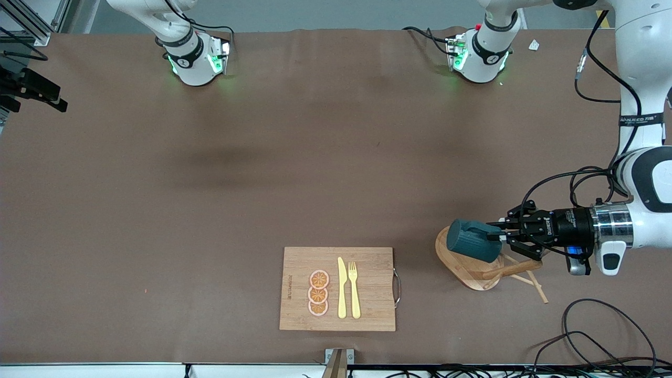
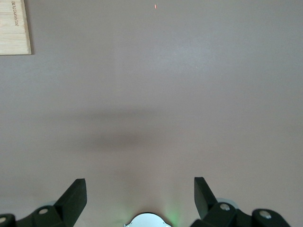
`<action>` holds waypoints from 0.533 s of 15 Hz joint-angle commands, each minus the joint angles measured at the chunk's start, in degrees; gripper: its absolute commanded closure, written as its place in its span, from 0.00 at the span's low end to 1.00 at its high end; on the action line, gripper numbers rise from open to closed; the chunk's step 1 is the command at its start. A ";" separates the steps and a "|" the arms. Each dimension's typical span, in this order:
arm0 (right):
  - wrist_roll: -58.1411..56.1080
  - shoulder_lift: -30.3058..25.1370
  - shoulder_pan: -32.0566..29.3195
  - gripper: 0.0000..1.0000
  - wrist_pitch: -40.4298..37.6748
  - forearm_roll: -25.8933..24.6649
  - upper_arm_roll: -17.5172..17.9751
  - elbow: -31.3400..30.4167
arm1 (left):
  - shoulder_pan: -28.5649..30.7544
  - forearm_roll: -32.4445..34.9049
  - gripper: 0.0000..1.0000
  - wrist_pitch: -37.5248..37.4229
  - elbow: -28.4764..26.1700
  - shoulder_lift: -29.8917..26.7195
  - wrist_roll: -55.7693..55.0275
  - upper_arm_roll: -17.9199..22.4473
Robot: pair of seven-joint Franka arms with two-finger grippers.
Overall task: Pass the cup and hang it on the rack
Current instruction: 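Hang the mug handle onto a stand peg with the left gripper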
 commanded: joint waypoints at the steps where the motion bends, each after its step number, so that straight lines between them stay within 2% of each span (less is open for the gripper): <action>1: -0.47 -0.94 -0.21 0.00 -0.22 -0.03 0.09 -0.79 | 1.39 -1.41 1.00 -0.96 0.57 0.45 1.34 -0.44; 8: -0.56 -0.94 -0.30 0.00 -0.13 -0.03 0.09 -0.79 | 3.24 -1.41 1.00 -0.96 0.66 2.03 3.18 -0.35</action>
